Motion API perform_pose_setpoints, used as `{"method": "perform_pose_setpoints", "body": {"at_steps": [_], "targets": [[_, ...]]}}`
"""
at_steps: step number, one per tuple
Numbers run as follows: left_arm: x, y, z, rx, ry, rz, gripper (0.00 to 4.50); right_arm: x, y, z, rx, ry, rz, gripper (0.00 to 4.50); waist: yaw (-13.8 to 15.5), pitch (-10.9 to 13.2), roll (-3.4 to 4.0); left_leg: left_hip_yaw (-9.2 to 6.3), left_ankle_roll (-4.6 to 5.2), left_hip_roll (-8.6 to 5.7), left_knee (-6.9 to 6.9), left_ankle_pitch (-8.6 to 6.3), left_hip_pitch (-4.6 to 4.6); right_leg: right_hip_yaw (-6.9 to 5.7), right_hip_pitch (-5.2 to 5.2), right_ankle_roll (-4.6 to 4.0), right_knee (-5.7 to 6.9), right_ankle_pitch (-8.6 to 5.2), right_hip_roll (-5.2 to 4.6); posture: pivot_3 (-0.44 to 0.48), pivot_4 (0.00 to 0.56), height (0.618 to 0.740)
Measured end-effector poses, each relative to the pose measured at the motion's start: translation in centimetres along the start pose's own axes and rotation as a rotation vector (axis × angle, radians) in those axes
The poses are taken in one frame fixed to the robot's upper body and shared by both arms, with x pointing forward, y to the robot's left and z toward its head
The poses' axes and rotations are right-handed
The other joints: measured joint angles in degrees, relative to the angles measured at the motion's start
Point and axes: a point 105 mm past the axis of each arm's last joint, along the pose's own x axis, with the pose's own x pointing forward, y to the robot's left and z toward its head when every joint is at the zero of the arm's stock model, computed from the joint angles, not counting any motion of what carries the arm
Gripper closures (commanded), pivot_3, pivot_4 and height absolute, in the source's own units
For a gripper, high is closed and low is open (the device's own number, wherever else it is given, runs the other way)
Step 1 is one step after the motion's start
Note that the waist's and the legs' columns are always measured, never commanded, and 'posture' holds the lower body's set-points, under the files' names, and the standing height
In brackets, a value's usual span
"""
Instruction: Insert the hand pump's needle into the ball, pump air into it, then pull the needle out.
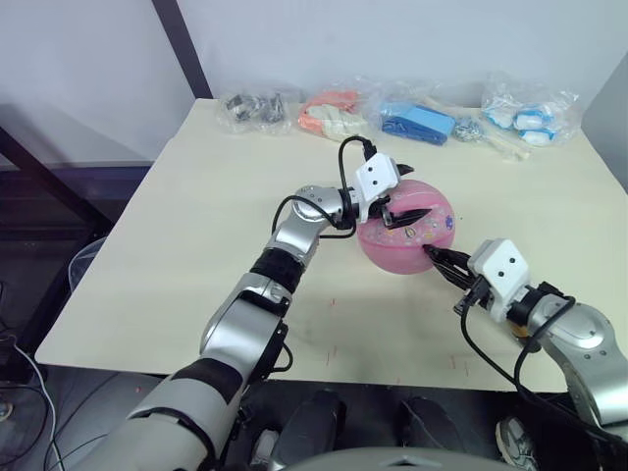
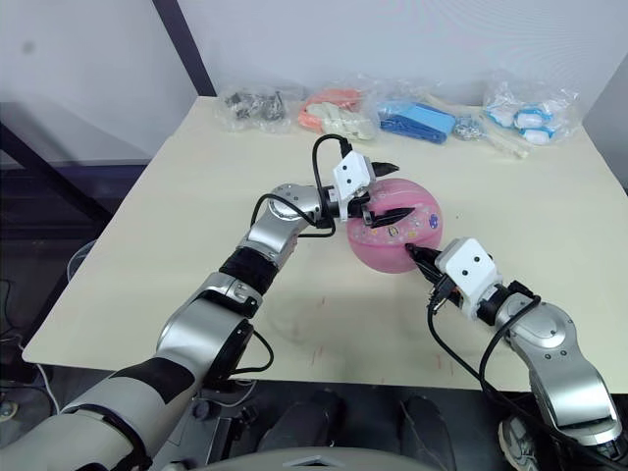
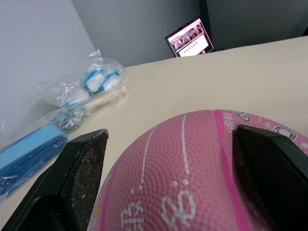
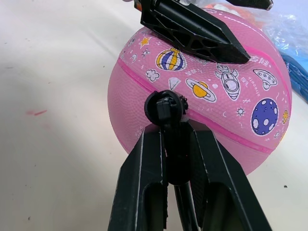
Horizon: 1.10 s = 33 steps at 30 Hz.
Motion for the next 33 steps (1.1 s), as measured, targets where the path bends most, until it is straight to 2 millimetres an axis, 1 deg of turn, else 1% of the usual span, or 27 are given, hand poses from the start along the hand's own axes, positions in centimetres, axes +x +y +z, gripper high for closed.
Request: {"method": "perform_pose_setpoints", "body": {"at_steps": [6, 7, 8, 9, 10, 11, 12, 13, 14, 17, 18, 24, 27, 30, 33], "targets": [[0.1, -0.1, -0.1, -0.003, 0.002, 0.002, 0.00, -0.3, 0.0, 0.1, 0.006, -0.001, 0.006, 4.42, 0.00, 0.00, 0.01, -0.11, 0.00, 0.00, 0.00, 0.00, 0.02, -0.10, 0.11, 0.01, -0.08, -0.01, 0.00, 0.000, 0.150, 0.740], [0.0, 0.2, -0.3, -0.009, 0.007, 0.020, 0.00, -0.7, 0.0, 0.4, -0.001, -0.013, 0.013, 4.42, 0.00, -0.02, 0.04, -0.12, 0.00, 0.00, 0.00, 0.00, 0.05, -0.11, 0.13, 0.01, -0.09, -0.01, 0.00, 0.000, 0.150, 0.740], [-0.8, 1.0, -1.0, -0.022, 0.029, 0.064, 0.00, -1.3, 0.2, 1.7, -0.036, -0.055, 0.024, 4.42, -0.35, -0.19, 0.04, -0.06, 0.01, 0.01, -0.05, -0.01, 0.19, -0.03, 0.21, 0.02, -0.09, -0.02, 0.02, 0.000, 0.150, 0.740], [-1.5, 1.5, -1.7, -0.036, 0.052, 0.095, 0.00, -1.9, 0.0, 3.3, -0.087, -0.110, 0.019, 4.42, -1.05, -0.71, -0.21, 0.01, 0.02, 0.06, -0.26, -0.03, 0.65, 0.01, 0.57, 0.03, -0.11, -0.04, 0.03, 0.000, 0.150, 0.740], [-1.6, 1.4, -2.4, -0.056, 0.070, 0.102, 0.00, -2.3, -0.1, 4.0, -0.108, -0.138, 0.014, 4.42, -1.74, -1.04, -0.41, 0.01, 0.41, 0.12, -0.63, -0.28, 1.47, 0.01, 1.36, 0.28, -0.37, -0.21, 0.06, 0.000, 0.150, 0.740], [-1.8, 1.2, -3.2, -0.075, 0.085, 0.108, 0.00, -2.5, 0.0, 4.4, -0.117, -0.152, 0.016, 4.42, -2.01, -1.13, -0.43, 0.07, 0.48, 0.13, -0.97, -0.33, 2.03, 0.13, 1.75, 0.45, -0.55, -0.32, 0.06, 0.000, 0.150, 0.740], [-1.9, 1.1, -3.4, -0.081, 0.091, 0.111, 0.00, -2.5, 0.0, 4.5, -0.118, -0.154, 0.017, 4.42, -2.45, -1.38, -0.43, -0.06, 0.55, 0.18, -1.10, -0.40, 2.37, 0.12, 2.22, 0.56, -0.81, -0.41, 0.15, 0.000, 0.150, 0.740], [-2.1, 1.1, -4.0, -0.100, 0.103, 0.119, 0.00, -2.5, 0.1, 4.4, -0.112, -0.151, 0.020, 4.42, -2.98, -1.66, -0.48, -0.16, 0.62, 0.18, -1.15, -0.50, 2.94, 0.12, 2.68, 0.59, -0.76, -0.69, 0.13, 0.000, 0.150, 0.740], [-2.1, 1.1, -4.1, -0.105, 0.104, 0.122, 0.00, -2.5, 0.1, 4.4, -0.111, -0.151, 0.022, 4.42, -3.14, -1.75, -0.45, -0.16, 0.53, 0.18, -1.21, -0.64, 3.12, 0.13, 2.89, 0.62, -0.77, -0.79, 0.10, 0.000, 0.150, 0.740], [-2.2, 1.2, -4.2, -0.110, 0.105, 0.125, 0.00, -2.6, 0.2, 4.2, -0.109, -0.144, 0.028, 4.42, -3.19, -1.93, -0.11, -0.16, 0.53, 0.14, -1.20, -0.71, 3.20, 0.14, 2.92, 0.65, -0.77, -0.87, 0.05, 0.000, 0.150, 0.740], [-2.2, 1.2, -4.2, -0.111, 0.105, 0.126, 0.00, -2.6, 0.1, 4.2, -0.108, -0.144, 0.027, 4.42, -3.18, -1.98, -0.08, -0.17, 0.68, 0.14, -1.20, -0.62, 3.20, 0.14, 2.92, 0.65, -0.77, -0.86, 0.05, 0.000, 0.150, 0.740], [-2.3, 1.2, -4.2, -0.119, 0.101, 0.131, 0.00, -2.9, -0.7, 3.7, -0.076, -0.129, -0.034, 4.42, -3.15, -2.06, -0.01, -0.21, 0.68, 0.13, -1.20, -0.62, 3.19, 0.14, 2.91, 0.64, -0.77, -0.87, 0.06, 0.000, 0.150, 0.740], [-2.3, 1.2, -4.2, -0.125, 0.095, 0.134, 0.00, -2.8, -2.0, 3.2, -0.024, -0.122, -0.114, 4.42, -3.14, -2.05, 0.00, -0.22, 0.67, 0.13, -1.20, -0.63, 3.16, 0.15, 2.88, 0.64, -0.77, -0.87, 0.06, 0.000, 0.150, 0.740], [-2.5, 1.3, -4.1, -0.145, 0.073, 0.135, 0.00, -3.1, -4.1, 2.4, 0.034, -0.105, -0.223, 4.42, -3.14, -1.98, 0.11, -0.21, 0.53, 0.12, -1.20, -0.71, 3.05, 0.17, 2.74, 0.64, -0.76, -0.86, 0.05, 0.000, 0.150, 0.740], [-2.7, 1.3, -3.9, -0.163, 0.052, 0.131, 0.00, -3.4, -5.7, 1.5, 0.083, -0.072, -0.293, 4.42, -3.18, -1.89, 0.22, -0.19, 0.69, 0.12, -1.21, -0.62, 2.86, 0.20, 2.51, 0.63, -0.73, -0.85, 0.07, 0.000, 0.150, 0.740]]}}
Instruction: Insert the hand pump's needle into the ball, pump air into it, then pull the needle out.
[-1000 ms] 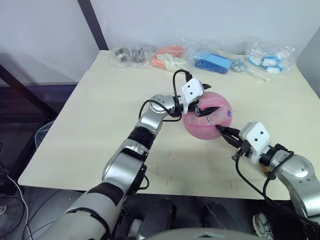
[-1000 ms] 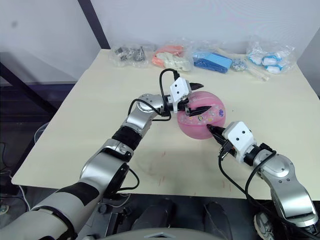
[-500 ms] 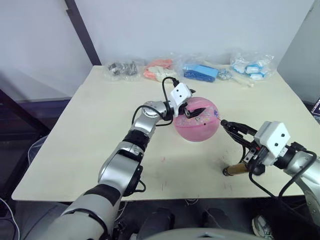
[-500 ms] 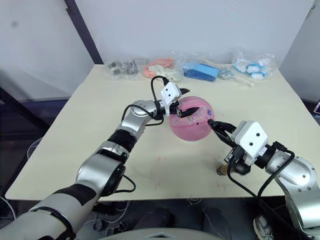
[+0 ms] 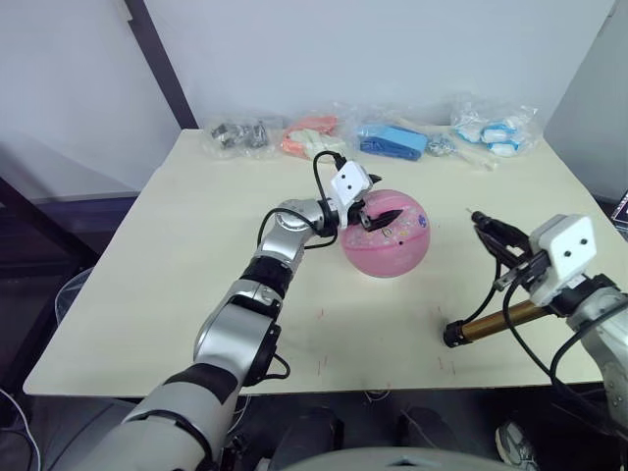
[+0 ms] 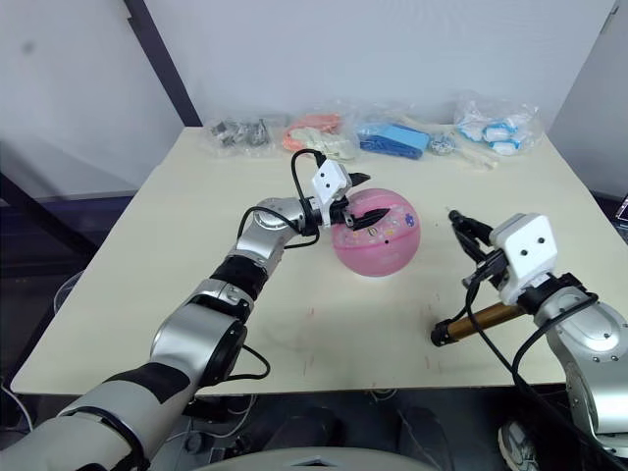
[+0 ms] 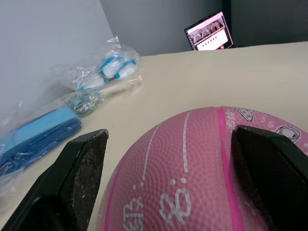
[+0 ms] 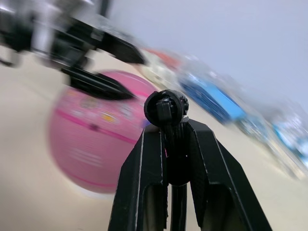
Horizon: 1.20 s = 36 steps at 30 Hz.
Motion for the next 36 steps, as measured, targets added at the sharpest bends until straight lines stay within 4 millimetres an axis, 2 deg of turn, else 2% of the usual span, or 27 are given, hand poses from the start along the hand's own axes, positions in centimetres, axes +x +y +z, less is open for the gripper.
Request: {"method": "perform_pose_setpoints", "body": {"at_steps": [4, 7, 9, 13, 16, 19, 20, 24, 26, 28, 29, 30, 32, 33, 34, 36], "targets": [[-0.4, 0.2, 0.9, -0.026, -0.062, -0.013, 0.00, 1.0, -1.3, -1.0, 0.138, 0.047, -0.033, 4.42, -0.09, 0.50, 0.36, 0.03, 0.01, 0.00, -0.01, 0.01, -0.17, 0.09, -0.26, -0.03, 0.04, 0.03, 0.03, 0.000, 0.150, 0.740], [-0.6, 0.4, 1.7, -0.039, -0.091, -0.022, 0.00, 2.1, -1.8, -1.5, 0.231, 0.067, -0.024, 4.42, -0.16, 0.70, 0.50, 0.02, -0.04, -0.01, 0.05, 0.07, -0.82, 0.12, -0.97, -0.22, 0.11, 0.18, 0.09, 0.000, 0.150, 0.740], [-0.7, 0.3, 2.3, -0.048, -0.108, -0.040, 0.00, 2.7, -2.5, -2.5, 0.290, 0.107, -0.024, 4.42, -0.12, 0.95, 0.27, -0.02, -0.19, -0.02, 0.08, 0.18, -1.16, 0.11, -1.34, -0.72, 0.15, 0.50, 0.13, 0.000, 0.150, 0.740], [-1.1, 0.5, 3.4, -0.042, -0.124, -0.066, 0.00, 3.6, -3.7, -4.6, 0.380, 0.172, -0.037, 4.42, -0.10, 1.65, 0.26, -0.01, -0.24, -0.03, 0.06, 0.21, -1.28, 0.11, -1.42, -0.77, 0.13, 0.53, 0.13, 0.000, 0.150, 0.740], [-1.4, 0.4, 4.2, -0.039, -0.141, -0.090, 0.00, 4.1, -4.8, -6.2, 0.422, 0.216, -0.078, 4.42, -0.19, 1.76, 0.30, 0.02, -0.51, -0.03, 0.11, 0.37, -1.99, 0.14, -2.22, -0.85, 0.30, 0.60, 0.13, 0.000, 0.150, 0.740], [-1.8, 0.4, 4.6, -0.043, -0.152, -0.100, 0.00, 4.4, -5.0, -7.2, 0.458, 0.238, -0.096, 4.42, -0.30, 1.83, 0.30, 0.17, -0.62, -0.03, 0.15, 0.43, -2.43, 0.24, -2.88, -0.89, 0.63, 0.59, 0.09, 0.000, 0.150, 0.740], [-2.3, 0.5, 5.0, -0.047, -0.167, -0.112, 0.00, 4.8, -5.0, -7.7, 0.493, 0.239, -0.102, 4.42, -0.62, 1.84, 0.28, 0.29, -0.71, -0.03, 0.25, 0.49, -2.94, 0.32, -3.44, -0.91, 0.80, 0.60, 0.07, 0.000, 0.150, 0.740], [-3.4, 0.3, 5.7, -0.054, -0.180, -0.153, 0.00, 4.9, -4.9, -9.4, 0.515, 0.271, -0.118, 4.42, -1.27, 2.20, 0.33, 0.48, -0.72, -0.06, 0.28, 0.51, -3.02, 0.45, -3.58, -0.91, 0.85, 0.61, 0.02, 0.000, 0.150, 0.740], [-4.1, 0.4, 6.0, -0.056, -0.188, -0.165, 0.00, 4.9, -5.1, -9.8, 0.508, 0.274, -0.124, 3.41, -1.42, 2.38, 0.35, 0.51, -0.72, -0.07, 0.28, 0.51, -3.02, 0.48, -3.60, -0.90, 0.85, 0.61, 0.02, 0.000, 0.150, 0.740], [-4.7, 0.6, 6.6, -0.051, -0.207, -0.185, 0.00, 4.9, -5.4, -9.9, 0.481, 0.258, -0.134, 2.57, -1.49, 2.46, 0.36, 0.50, -0.72, -0.06, 0.27, 0.51, -3.02, 0.47, -3.62, -0.91, 0.86, 0.61, 0.04, 0.000, 0.150, 0.740], [-5.1, 0.7, 6.9, -0.046, -0.218, -0.186, 0.00, 4.9, -5.5, -9.9, 0.470, 0.254, -0.136, 1.94, -1.53, 2.48, 0.38, 0.51, -0.72, -0.06, 0.26, 0.51, -3.02, 0.48, -3.64, -0.91, 0.87, 0.61, 0.04, 0.000, 0.150, 0.740], [-5.5, 0.9, 7.4, -0.038, -0.229, -0.193, 0.00, 5.0, -5.6, -9.7, 0.448, 0.242, -0.137, 1.75, -1.53, 2.49, 0.38, 0.51, -0.72, -0.06, 0.26, 0.51, -3.02, 0.48, -3.64, -0.91, 0.87, 0.61, 0.04, 0.000, 0.150, 0.740], [-5.9, 1.0, 7.7, -0.037, -0.241, -0.202, 0.00, 5.0, -5.6, -9.5, 0.440, 0.233, -0.134, 0.81, -1.58, 2.49, 0.38, 0.52, -0.72, -0.06, 0.26, 0.51, -3.03, 0.49, -3.66, -0.91, 0.87, 0.61, 0.04, 0.000, 0.150, 0.740], [-6.2, 1.1, 8.0, -0.031, -0.252, -0.210, 0.00, 5.0, -5.7, -9.5, 0.436, 0.230, -0.133, 0.60, -1.59, 2.50, 0.38, 0.53, -0.72, -0.06, 0.27, 0.51, -3.04, 0.49, -3.66, -0.90, 0.87, 0.61, 0.04, 0.000, 0.150, 0.740], [-6.6, 0.8, 8.7, -0.014, -0.261, -0.249, 0.00, 4.9, -5.6, -9.3, 0.428, 0.221, -0.124, 0.14, -1.58, 2.50, 0.37, 0.54, -0.72, -0.06, 0.27, 0.51, -3.05, 0.49, -3.66, -0.91, 0.86, 0.61, 0.04, 0.000, 0.150, 0.740], [-8.0, 0.5, 9.3, 0.023, -0.246, -0.318, 0.00, 4.4, -5.3, -9.4, 0.414, 0.214, -0.116, 0.14, -1.63, 2.51, 0.37, 0.53, -0.72, -0.05, 0.25, 0.51, -3.07, 0.49, -3.71, -0.91, 0.87, 0.61, 0.05, 0.000, 0.150, 0.740]]}}
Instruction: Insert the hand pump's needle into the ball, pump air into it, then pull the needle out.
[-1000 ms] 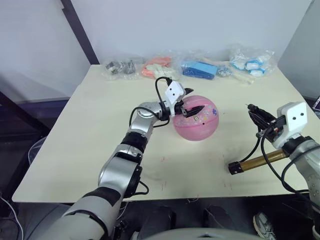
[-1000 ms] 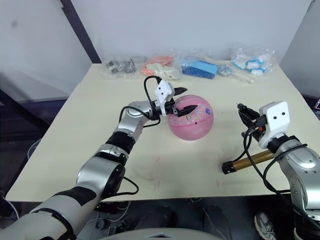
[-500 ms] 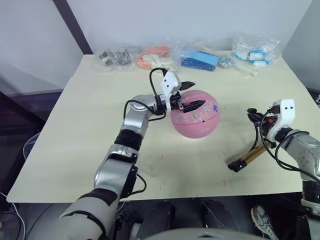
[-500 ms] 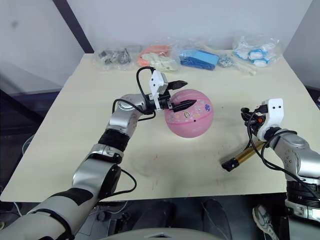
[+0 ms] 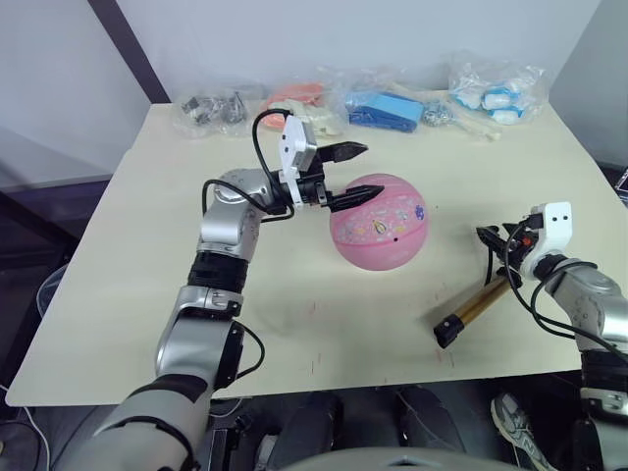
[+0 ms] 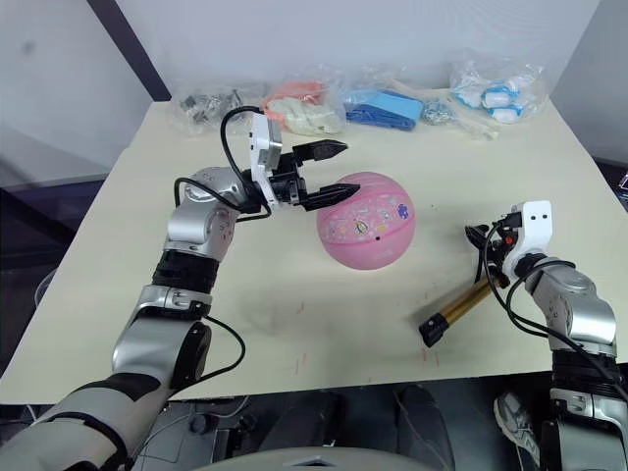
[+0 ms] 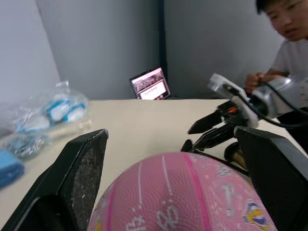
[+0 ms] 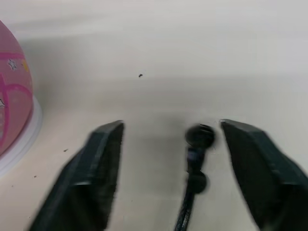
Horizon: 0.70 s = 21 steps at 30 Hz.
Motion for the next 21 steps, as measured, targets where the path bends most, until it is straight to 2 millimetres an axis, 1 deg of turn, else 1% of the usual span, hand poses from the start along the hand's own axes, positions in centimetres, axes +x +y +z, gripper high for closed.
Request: {"method": "perform_pose_setpoints", "body": {"at_steps": [2, 5, 8, 10, 14, 16, 18, 21], "targets": [[-0.5, -0.3, 0.5, 0.008, 0.006, -0.027, 0.00, -0.2, -0.1, -0.3, -0.001, 0.002, -0.004, 0.14, -0.02, 0.00, 0.01, 0.03, 0.00, 0.00, 0.00, 0.00, 0.01, 0.03, -0.01, 0.00, 0.00, 0.00, 0.00, 0.000, 0.150, 0.740], [-2.1, -1.8, 1.0, -0.007, 0.027, -0.124, 0.00, -1.0, -0.2, -0.4, -0.019, -0.024, -0.004, 0.14, -0.13, 0.02, 0.04, 0.07, 0.00, 0.00, 0.01, 0.00, 0.02, 0.07, -0.01, 0.00, 0.04, 0.00, 0.00, 0.000, 0.150, 0.740], [-4.1, -3.0, 0.6, -0.055, 0.074, -0.183, 0.00, -2.0, -0.3, -0.1, -0.027, -0.065, -0.003, 0.14, -0.13, 0.03, 0.05, 0.05, 0.00, 0.02, 0.02, 0.00, 0.06, 0.07, -0.01, -0.01, 0.09, 0.01, 0.03, 0.000, 0.150, 0.740], [-4.9, -3.3, 0.3, -0.069, 0.099, -0.193, 0.00, -2.5, -0.5, -0.3, -0.030, -0.072, -0.004, 0.14, -0.09, 0.03, 0.05, 0.05, 0.00, 0.02, 0.03, 0.00, 0.07, 0.07, 0.00, -0.02, 0.10, 0.01, 0.03, 0.000, 0.150, 0.740], [-7.1, -4.4, -1.0, -0.099, 0.192, -0.185, 0.00, -3.9, -0.8, -0.9, -0.061, -0.068, -0.004, 0.14, -0.06, 0.05, 0.08, 0.06, 0.00, 0.02, 0.03, 0.00, 0.07, 0.09, -0.01, -0.02, 0.10, 0.01, 0.03, 0.000, 0.150, 0.740], [-8.3, -5.1, -1.8, -0.125, 0.230, -0.173, 0.00, -5.0, -0.9, -1.2, -0.078, -0.073, 0.009, 0.14, -0.01, 0.05, 0.09, 0.05, 0.00, 0.03, 0.01, 0.00, 0.07, 0.09, -0.01, -0.03, 0.09, 0.01, 0.03, 0.000, 0.150, 0.740], [-8.8, -5.6, -2.6, -0.153, 0.236, -0.165, 0.00, -5.8, -1.0, -1.5, -0.093, -0.082, 0.023, 0.14, 0.07, 0.06, 0.09, 0.07, 0.00, 0.03, 0.05, 0.00, 0.07, 0.09, 0.01, -0.02, 0.10, 0.02, 0.03, 0.000, 0.150, 0.740], [-9.3, -6.2, -3.1, -0.154, 0.239, -0.152, 0.00, -6.7, -0.3, -1.7, -0.110, -0.092, 0.071, 0.14, 0.08, 0.06, 0.09, 0.07, 0.00, 0.04, 0.05, 0.00, 0.10, 0.09, 0.03, -0.06, 0.12, 0.05, 0.03, 0.000, 0.150, 0.740]]}}
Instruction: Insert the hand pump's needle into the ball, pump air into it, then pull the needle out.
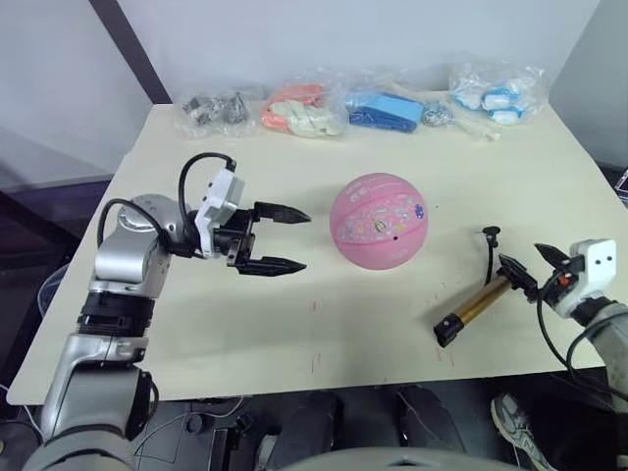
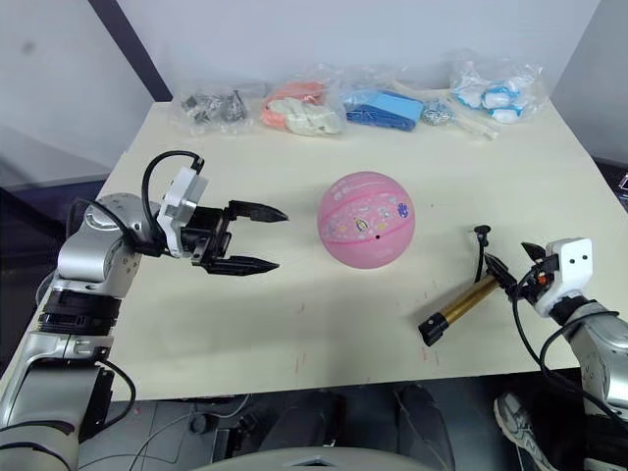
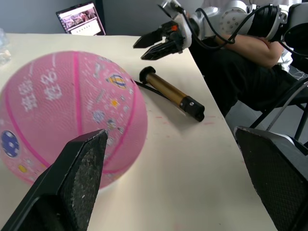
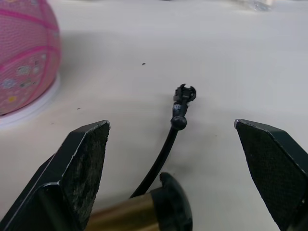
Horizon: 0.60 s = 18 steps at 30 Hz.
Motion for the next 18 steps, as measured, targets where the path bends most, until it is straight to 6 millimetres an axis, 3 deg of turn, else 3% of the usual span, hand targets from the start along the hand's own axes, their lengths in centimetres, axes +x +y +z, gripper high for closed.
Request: {"method": "perform_pose_setpoints", "body": {"at_steps": [7, 11, 18], "targets": [[-1.4, -1.1, -2.1, -0.014, 0.016, 0.080, 0.00, -2.7, -0.3, -0.4, -0.043, 0.009, 0.029, 0.14, 0.01, 0.01, 0.02, 0.03, 0.00, 0.03, 0.00, 0.00, 0.08, 0.00, 0.07, -0.06, 0.01, 0.05, 0.01, 0.000, 0.150, 0.740], [-2.5, -2.3, -4.8, -0.101, 0.029, 0.199, 0.00, -4.4, -0.2, -0.1, -0.089, -0.014, 0.083, 0.14, -0.07, 0.03, 0.07, 0.05, 0.00, 0.07, -0.04, -0.01, 0.14, 0.02, 0.08, -0.09, 0.03, 0.06, 0.01, 0.000, 0.150, 0.740], [-4.3, -3.4, -7.9, -0.175, 0.083, 0.372, 0.00, -6.7, -0.2, -0.4, -0.099, -0.007, 0.153, 0.14, 0.27, 0.05, 0.05, 0.04, 0.01, 0.07, -0.03, -0.01, 0.16, -0.01, 0.17, -0.10, 0.02, 0.07, -0.01, 0.000, 0.150, 0.740]]}}
